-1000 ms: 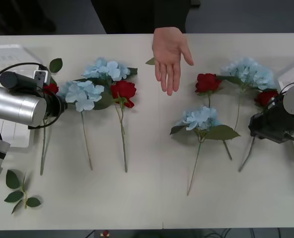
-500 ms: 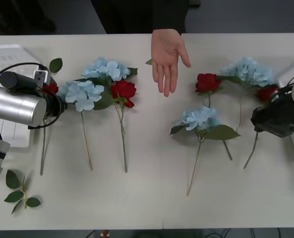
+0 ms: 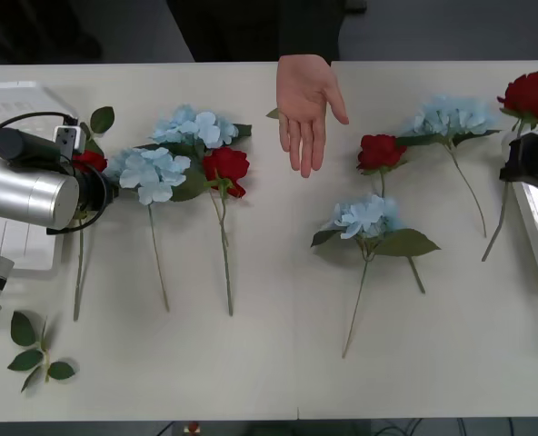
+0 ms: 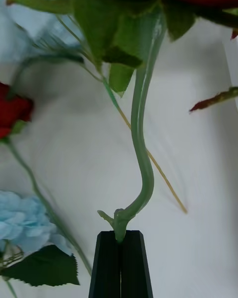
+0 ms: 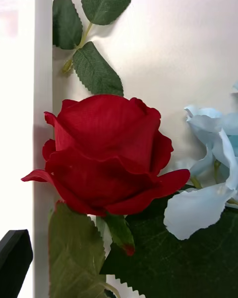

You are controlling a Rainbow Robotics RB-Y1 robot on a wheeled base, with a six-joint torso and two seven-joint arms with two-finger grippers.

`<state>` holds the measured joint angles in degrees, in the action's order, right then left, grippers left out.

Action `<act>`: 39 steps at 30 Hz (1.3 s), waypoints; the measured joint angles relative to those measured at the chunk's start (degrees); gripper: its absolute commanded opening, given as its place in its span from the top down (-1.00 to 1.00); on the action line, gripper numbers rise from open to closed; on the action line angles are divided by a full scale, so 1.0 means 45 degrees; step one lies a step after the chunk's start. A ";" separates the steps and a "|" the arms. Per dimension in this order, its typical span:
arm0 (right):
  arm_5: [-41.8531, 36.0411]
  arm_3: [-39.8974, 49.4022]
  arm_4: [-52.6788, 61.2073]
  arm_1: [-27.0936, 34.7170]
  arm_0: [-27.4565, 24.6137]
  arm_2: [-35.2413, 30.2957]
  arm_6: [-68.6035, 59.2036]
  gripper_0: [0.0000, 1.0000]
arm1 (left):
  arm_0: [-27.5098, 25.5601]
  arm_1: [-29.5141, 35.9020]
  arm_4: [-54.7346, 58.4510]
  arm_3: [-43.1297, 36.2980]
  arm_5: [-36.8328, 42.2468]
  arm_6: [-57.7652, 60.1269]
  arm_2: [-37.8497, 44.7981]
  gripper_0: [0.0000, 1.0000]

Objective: Place the red flowers into the right box and the blue flowers into the left box. If a person shows an open palm, hand one flower to the person first, then continue sorting.

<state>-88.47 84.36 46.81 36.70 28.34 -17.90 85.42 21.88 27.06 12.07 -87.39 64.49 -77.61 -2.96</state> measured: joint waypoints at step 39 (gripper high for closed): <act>1.1079 0.5261 0.5609 -0.0711 0.1286 0.4314 0.7384 1.00 | -0.0001 0.0000 0.0019 -0.0019 0.0000 0.0000 0.0000 -1.00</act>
<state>-38.62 108.03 72.05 33.49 34.13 1.52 118.65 21.87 27.06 12.15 -87.48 64.49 -77.61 -2.96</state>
